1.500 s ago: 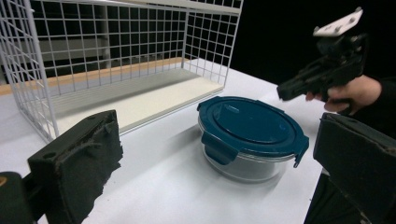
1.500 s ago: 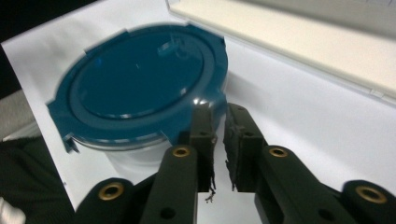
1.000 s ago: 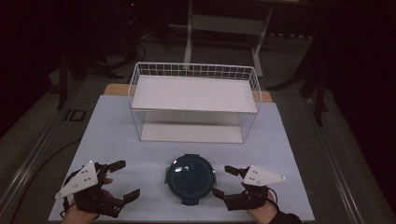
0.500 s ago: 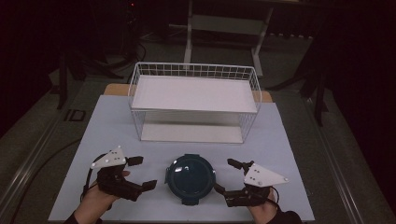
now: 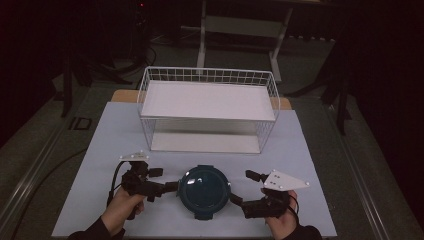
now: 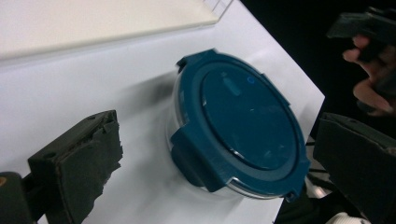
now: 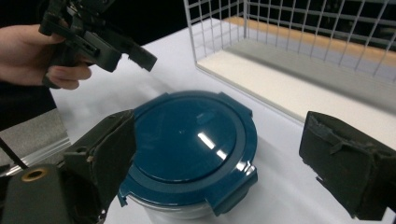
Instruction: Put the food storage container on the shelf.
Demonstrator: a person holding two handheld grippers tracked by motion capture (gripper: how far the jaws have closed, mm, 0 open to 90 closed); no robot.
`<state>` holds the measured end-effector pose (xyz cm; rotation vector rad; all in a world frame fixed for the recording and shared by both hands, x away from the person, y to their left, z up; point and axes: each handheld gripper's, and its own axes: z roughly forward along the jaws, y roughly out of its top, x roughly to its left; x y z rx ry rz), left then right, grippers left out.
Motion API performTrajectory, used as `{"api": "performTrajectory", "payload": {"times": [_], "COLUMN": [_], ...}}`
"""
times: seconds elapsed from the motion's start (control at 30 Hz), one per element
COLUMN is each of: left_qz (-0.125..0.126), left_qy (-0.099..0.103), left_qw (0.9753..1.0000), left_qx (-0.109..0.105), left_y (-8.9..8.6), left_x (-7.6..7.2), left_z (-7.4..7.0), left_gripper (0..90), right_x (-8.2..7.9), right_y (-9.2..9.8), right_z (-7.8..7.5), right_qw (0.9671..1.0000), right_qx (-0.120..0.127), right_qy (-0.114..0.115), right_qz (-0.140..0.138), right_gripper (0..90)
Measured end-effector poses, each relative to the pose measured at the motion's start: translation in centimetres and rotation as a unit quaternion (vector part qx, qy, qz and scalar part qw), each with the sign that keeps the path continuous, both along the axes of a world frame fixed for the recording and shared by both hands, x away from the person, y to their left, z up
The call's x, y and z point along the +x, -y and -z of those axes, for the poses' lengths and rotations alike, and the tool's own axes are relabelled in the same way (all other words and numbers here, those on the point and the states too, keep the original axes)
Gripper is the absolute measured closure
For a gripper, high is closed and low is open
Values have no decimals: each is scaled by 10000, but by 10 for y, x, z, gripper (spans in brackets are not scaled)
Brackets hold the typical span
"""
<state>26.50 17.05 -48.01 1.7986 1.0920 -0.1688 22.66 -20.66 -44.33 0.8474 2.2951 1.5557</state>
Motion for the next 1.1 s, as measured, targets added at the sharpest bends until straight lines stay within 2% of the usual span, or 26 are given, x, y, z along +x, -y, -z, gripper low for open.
{"api": "performTrajectory", "payload": {"times": [0.07, 0.17, 0.33, 0.47, 0.53, 0.57, 0.63, 0.77, 0.8, 0.83, 0.87, 0.97, 1.0, 1.03, 1.1], "left_qz": [-9, 7, 44, 43, -59, -95, -119, -91, -91, -35, -19, 17, 21, 26, 66], "left_qy": [-265, -537, -1025, -1364, -1547, -1645, -1861, -2058, -2058, -2135, -2162, -2207, -2269, -2287, -2283], "left_qw": [9996, 9985, 9946, 9904, 9879, 9863, 9822, 9779, 9779, 9760, 9753, 9743, 9726, 9720, 9720], "left_qx": [-114, -84, -181, -214, -111, -121, -235, -369, -369, -428, -446, -443, -500, -532, -548], "left_y": [0, 2, 6, 9, 10, 10, 10, 8, 8, 9, 9, 12, 12, 13, 12], "left_x": [4, 7, 13, 16, 18, 18, 19, 21, 21, 22, 22, 22, 23, 23, 23], "left_z": [6, 13, 20, 25, 27, 28, 30, 33, 33, 35, 35, 37, 39, 39, 40], "left_gripper": [11, 11, 14, 66, 102, 145, 178, 344, 360, 360, 417, 472, 494, 507, 508], "right_x": [1, 3, 5, 5, 6, 6, 7, 7, 7, 7, 7, 7, 7, 7, 7], "right_y": [-1, 0, -2, -3, -3, -3, -3, -4, -4, -4, -5, -5, -5, -4, -4], "right_z": [2, 4, 7, 11, 13, 13, 14, 14, 14, 14, 15, 15, 14, 14, 14], "right_qw": [9999, 9998, 9995, 9989, 9987, 9985, 9983, 9979, 9979, 9980, 9978, 9978, 9978, 9977, 9978], "right_qx": [15, 18, -32, -48, -57, -47, -65, -44, -44, -60, -70, -87, -91, -95, -102], "right_qy": [-86, -177, -315, -467, -516, -548, -574, -639, -639, -634, -651, -654, -652, -662, -655], "right_qz": [132, 105, 61, -20, -19, -25, -25, -43, -43, -47, -56, -63, -57, -71, -55], "right_gripper": [109, 100, 101, 124, 135, 138, 138, 143, 143, 143, 143, 143, 144, 144, 146]}}
